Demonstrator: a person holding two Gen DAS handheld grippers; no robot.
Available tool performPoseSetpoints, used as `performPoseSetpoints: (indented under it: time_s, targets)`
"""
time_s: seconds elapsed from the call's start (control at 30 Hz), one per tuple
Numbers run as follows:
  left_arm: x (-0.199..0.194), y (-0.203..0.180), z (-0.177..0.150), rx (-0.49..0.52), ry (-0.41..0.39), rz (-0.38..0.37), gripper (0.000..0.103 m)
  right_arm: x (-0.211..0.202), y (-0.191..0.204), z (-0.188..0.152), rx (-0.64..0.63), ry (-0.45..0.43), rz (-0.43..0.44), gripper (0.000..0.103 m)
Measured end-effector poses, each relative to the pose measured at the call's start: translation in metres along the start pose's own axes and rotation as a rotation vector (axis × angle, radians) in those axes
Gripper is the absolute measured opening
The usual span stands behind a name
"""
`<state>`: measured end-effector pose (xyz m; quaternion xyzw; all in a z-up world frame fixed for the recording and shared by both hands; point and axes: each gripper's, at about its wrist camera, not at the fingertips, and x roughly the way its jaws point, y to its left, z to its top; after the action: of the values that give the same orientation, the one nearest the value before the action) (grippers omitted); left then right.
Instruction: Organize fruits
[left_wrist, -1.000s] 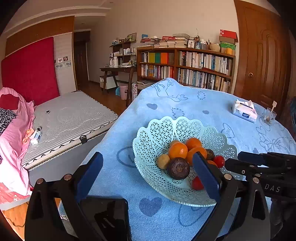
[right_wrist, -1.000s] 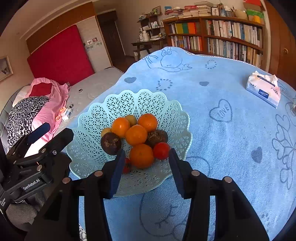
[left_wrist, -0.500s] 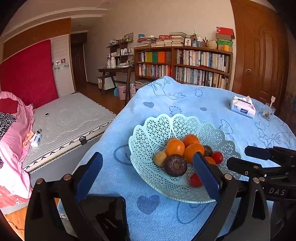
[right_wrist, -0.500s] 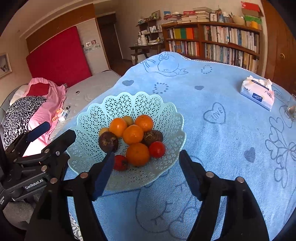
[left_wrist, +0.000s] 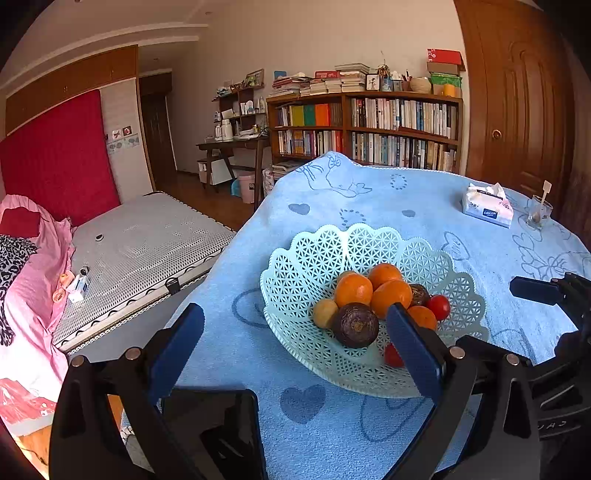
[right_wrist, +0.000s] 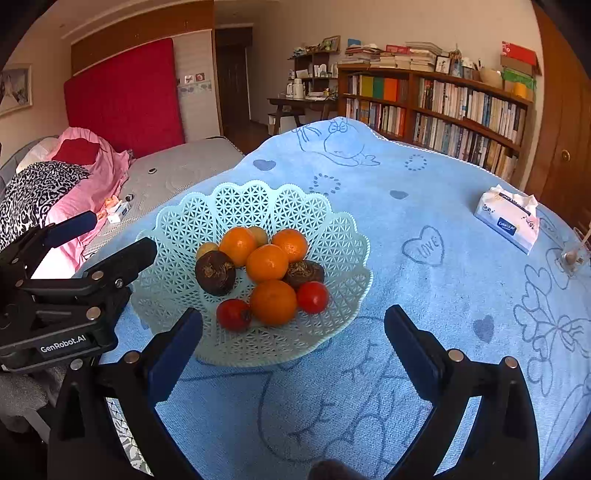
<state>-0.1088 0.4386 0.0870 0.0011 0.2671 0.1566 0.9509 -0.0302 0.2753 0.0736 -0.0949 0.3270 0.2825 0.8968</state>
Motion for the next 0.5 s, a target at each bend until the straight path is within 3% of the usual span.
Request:
performPoseSetpoints:
  time_s: [0.17, 0.5]
  targets:
    - [0.0, -0.0007, -0.0003, 0.006, -0.002, 0.004, 0.1, 0.0052, 0.0037, -0.0044, -0.032, 0.028, -0.043, 0.098]
    - [0.0002, -0.0016, -0.0012, 0.007, 0.0, 0.003, 0.1, -0.0005, 0.0101, -0.0093, -0.079, -0.001, -0.077, 0.098]
